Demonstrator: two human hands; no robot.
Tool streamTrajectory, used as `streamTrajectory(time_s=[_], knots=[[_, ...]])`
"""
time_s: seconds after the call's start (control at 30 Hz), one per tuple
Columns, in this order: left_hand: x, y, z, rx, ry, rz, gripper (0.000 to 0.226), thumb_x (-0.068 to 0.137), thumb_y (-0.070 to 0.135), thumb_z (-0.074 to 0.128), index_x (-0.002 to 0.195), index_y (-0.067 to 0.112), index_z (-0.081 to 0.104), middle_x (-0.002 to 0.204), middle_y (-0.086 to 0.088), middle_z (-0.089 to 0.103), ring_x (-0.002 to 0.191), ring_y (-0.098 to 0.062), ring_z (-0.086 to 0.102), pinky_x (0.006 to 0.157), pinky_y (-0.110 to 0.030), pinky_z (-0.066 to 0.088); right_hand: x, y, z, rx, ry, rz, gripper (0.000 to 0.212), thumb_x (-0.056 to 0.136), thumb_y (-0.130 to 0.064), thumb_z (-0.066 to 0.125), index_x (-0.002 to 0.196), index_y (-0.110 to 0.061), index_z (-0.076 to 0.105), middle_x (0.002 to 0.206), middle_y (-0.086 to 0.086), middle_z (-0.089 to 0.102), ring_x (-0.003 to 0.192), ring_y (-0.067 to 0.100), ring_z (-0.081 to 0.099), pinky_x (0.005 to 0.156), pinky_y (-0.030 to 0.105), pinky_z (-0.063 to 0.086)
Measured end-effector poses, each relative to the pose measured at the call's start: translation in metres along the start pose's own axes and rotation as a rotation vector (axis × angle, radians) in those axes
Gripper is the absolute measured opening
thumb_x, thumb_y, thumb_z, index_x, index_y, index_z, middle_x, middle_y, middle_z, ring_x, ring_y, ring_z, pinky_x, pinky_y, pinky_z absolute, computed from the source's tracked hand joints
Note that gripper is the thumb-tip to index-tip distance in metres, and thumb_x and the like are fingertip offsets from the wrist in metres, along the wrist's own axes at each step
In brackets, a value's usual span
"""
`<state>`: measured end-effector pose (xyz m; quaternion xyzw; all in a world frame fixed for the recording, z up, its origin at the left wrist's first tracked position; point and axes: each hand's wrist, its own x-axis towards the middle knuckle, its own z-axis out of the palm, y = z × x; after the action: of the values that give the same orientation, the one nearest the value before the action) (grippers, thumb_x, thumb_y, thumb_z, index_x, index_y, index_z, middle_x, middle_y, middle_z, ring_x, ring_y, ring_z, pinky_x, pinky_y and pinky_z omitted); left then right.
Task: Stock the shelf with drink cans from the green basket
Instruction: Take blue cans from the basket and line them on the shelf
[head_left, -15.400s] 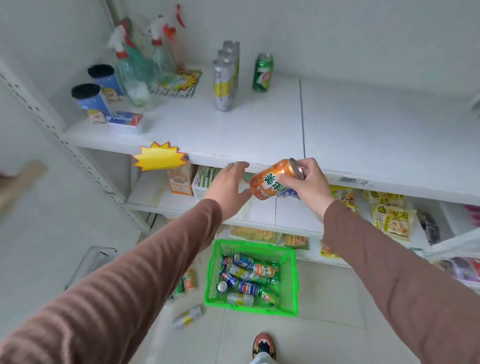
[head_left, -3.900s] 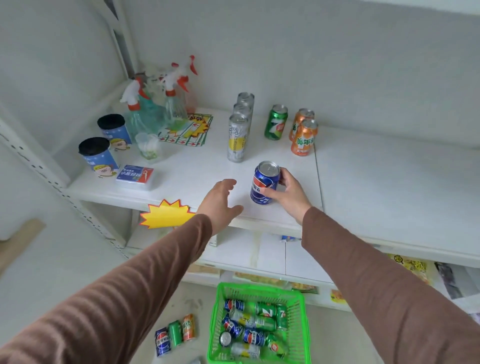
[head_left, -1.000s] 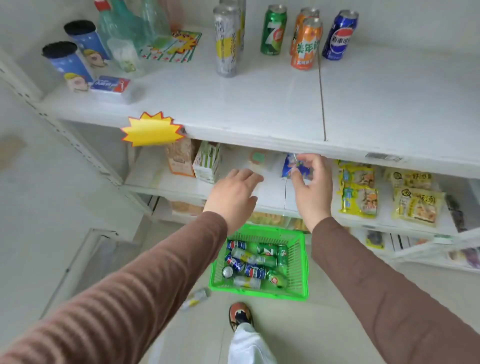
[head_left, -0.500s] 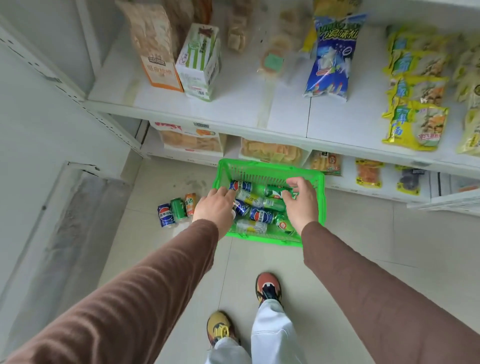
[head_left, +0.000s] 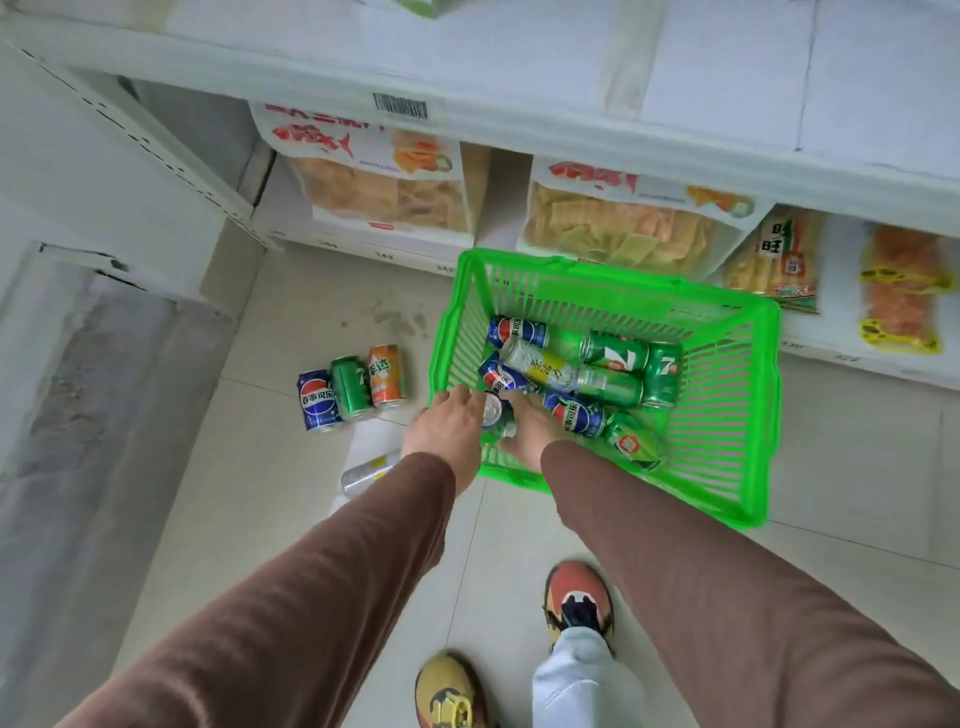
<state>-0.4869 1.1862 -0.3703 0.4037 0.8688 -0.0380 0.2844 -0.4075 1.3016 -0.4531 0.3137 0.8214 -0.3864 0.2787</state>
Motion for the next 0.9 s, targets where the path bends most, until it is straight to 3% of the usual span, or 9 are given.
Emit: streamTrajectory(time_s=[0.13,0.27,0.4,0.47,0.6,0.83,0.9], knots=[[0.023,-0.013,0.032,0.049,0.009,0.062,0.061,0.085,0.008,0.053,0.142,0.012,0.032,0.13,-0.006,0.046,0.121,-0.025,0.043,0.104,-0.039,0.04,0.048,0.001,0.03,-0.207,-0.066,-0.03,0.07,0.09,-0.005,0.065,0.146,-0.029,0.031,0.145,0.005,0.035,0.115,0.03,0.061,0.092,0.043,0.055],[0.036,-0.021,0.052,0.076,0.018,0.091,0.061,0.084,0.004,0.05,0.142,0.01,0.031,0.126,-0.008,0.047,0.115,-0.027,0.045,0.1,-0.04,0.043,0.087,0.002,0.054,-0.389,-0.061,-0.057,0.075,0.094,-0.006,0.059,0.154,-0.025,0.02,0.156,0.009,0.021,0.124,0.032,0.057,0.091,0.044,0.054],[0.037,-0.024,0.061,0.047,0.028,0.095,0.061,0.081,-0.001,0.048,0.139,0.009,0.034,0.121,-0.008,0.049,0.109,-0.027,0.045,0.095,-0.039,0.045,0.103,0.008,0.061,-0.425,-0.003,-0.121,0.054,0.103,-0.013,0.049,0.153,-0.01,0.032,0.158,0.012,0.034,0.14,0.031,0.042,0.112,0.038,0.042],[0.035,-0.024,0.06,0.02,0.028,0.08,0.06,0.08,-0.001,0.05,0.137,0.01,0.035,0.12,-0.008,0.049,0.11,-0.027,0.046,0.095,-0.039,0.044,0.093,0.01,0.052,-0.317,0.058,-0.096,0.052,0.102,-0.02,0.054,0.151,-0.014,0.039,0.154,0.011,0.041,0.137,0.029,0.046,0.109,0.032,0.04],[0.016,-0.017,0.036,-0.068,-0.008,-0.011,0.055,0.082,0.002,0.05,0.135,0.012,0.038,0.125,-0.008,0.05,0.116,-0.028,0.046,0.098,-0.04,0.044,0.04,0.002,0.009,0.063,0.113,-0.019,0.077,0.082,-0.026,0.08,0.148,-0.029,0.041,0.142,0.01,0.047,0.123,0.032,0.055,0.101,0.04,0.047],[-0.059,0.034,-0.098,-0.228,0.036,-0.038,0.06,0.087,0.016,0.058,0.142,0.012,0.033,0.137,-0.01,0.046,0.124,-0.03,0.045,0.104,-0.038,0.038,-0.112,-0.028,-0.115,0.462,0.242,-0.029,0.064,0.083,-0.036,0.08,0.139,-0.031,0.049,0.138,0.003,0.053,0.1,0.008,0.057,0.083,0.02,0.043],[-0.086,0.052,-0.153,-0.267,0.068,-0.023,0.06,0.087,0.019,0.06,0.141,0.014,0.035,0.136,-0.009,0.047,0.123,-0.03,0.047,0.102,-0.04,0.041,-0.163,-0.046,-0.158,0.511,0.281,-0.039,0.066,0.084,-0.035,0.08,0.142,-0.03,0.048,0.14,0.001,0.053,0.105,0.005,0.058,0.09,0.019,0.045]])
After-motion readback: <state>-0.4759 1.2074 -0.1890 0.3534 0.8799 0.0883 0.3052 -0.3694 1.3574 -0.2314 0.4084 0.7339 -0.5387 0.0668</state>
